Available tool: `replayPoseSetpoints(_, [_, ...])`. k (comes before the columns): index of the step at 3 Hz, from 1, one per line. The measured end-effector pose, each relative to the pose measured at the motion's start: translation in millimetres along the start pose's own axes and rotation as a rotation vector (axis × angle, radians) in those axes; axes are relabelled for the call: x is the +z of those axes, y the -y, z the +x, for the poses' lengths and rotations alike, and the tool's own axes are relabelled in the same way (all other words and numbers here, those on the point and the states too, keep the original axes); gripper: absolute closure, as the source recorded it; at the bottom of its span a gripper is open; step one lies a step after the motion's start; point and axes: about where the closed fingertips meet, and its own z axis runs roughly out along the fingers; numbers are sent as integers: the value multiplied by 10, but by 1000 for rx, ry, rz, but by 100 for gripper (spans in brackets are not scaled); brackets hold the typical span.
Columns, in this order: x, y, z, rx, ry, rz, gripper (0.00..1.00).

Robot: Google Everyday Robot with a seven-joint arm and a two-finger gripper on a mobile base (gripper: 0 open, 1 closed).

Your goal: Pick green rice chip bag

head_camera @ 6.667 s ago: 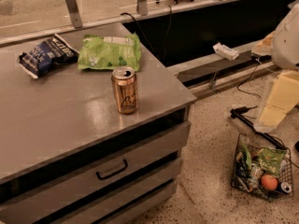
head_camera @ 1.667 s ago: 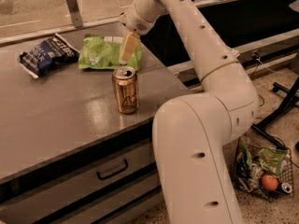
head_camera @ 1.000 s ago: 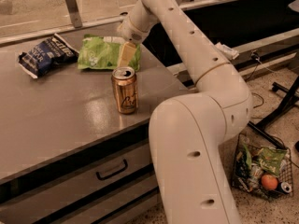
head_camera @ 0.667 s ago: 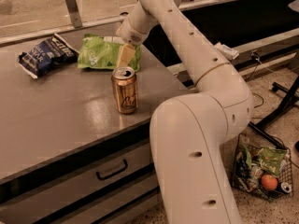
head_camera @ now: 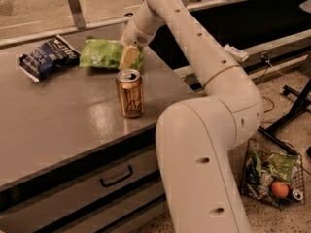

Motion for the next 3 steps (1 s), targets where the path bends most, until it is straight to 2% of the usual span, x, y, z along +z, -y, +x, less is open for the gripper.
replayPoseSetpoints(1, [-6,2,-4,0,0,0,87])
replayPoseSetpoints(2, [-11,4,-6,0,1,1,100])
replayPoseSetpoints(3, [-502,119,-192,-51,88,78,100])
